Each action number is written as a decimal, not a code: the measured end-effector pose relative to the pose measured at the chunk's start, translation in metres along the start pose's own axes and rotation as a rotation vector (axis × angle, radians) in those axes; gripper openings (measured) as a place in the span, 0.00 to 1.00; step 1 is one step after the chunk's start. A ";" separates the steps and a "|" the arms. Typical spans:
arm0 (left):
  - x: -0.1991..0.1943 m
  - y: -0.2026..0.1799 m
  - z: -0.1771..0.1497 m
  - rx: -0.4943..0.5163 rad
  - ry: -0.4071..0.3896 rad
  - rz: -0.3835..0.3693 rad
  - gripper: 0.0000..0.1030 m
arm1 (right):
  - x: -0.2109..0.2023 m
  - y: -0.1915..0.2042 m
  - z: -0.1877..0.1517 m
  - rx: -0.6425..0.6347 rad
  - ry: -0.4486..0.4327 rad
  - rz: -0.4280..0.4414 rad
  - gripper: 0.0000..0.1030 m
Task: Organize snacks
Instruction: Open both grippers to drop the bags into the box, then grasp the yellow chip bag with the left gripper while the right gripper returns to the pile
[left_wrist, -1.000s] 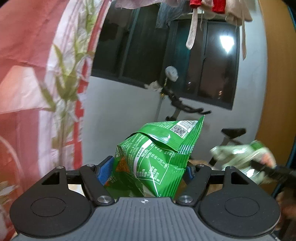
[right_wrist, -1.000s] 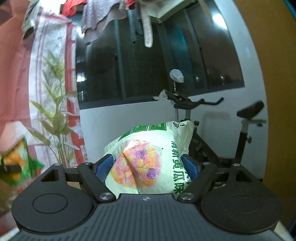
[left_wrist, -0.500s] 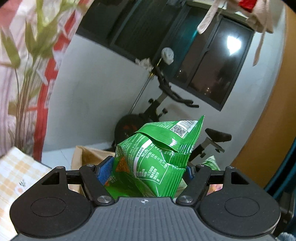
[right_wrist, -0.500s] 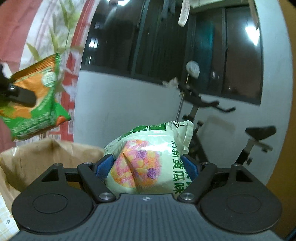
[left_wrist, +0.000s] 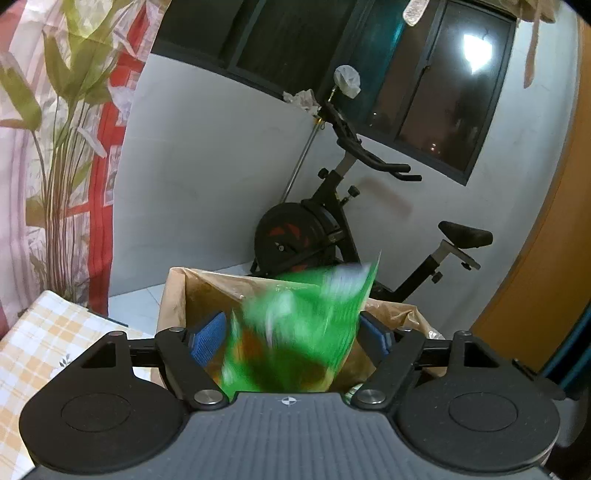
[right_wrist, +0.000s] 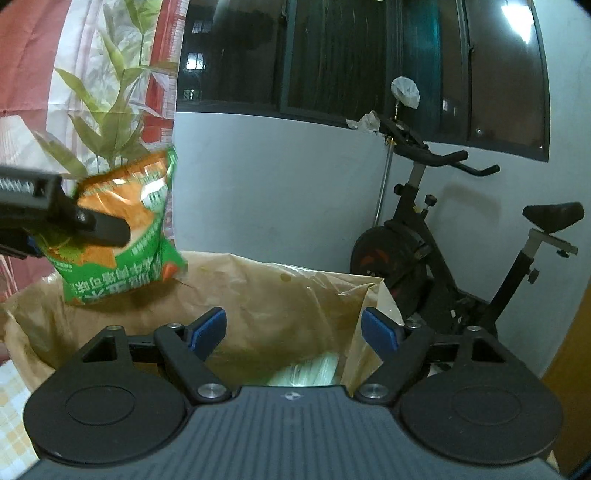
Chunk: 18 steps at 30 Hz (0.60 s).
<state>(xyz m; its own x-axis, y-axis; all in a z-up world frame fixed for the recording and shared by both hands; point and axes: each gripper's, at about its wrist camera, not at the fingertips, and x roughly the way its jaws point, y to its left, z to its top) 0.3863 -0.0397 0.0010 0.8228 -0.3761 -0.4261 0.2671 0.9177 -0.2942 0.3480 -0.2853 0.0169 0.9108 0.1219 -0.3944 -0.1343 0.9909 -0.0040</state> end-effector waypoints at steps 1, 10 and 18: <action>-0.002 -0.001 0.000 0.008 -0.003 -0.001 0.80 | -0.001 0.000 0.000 0.006 -0.001 -0.001 0.80; -0.032 -0.005 -0.002 0.083 -0.021 0.023 0.81 | -0.029 -0.014 0.001 0.128 -0.004 0.036 0.80; -0.083 0.007 -0.020 0.132 -0.019 0.081 0.81 | -0.075 -0.029 -0.009 0.256 -0.034 0.075 0.81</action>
<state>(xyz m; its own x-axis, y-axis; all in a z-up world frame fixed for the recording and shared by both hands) 0.3101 -0.0044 0.0167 0.8535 -0.2987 -0.4271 0.2622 0.9543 -0.1435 0.2800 -0.3236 0.0383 0.9153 0.1929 -0.3537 -0.1028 0.9607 0.2580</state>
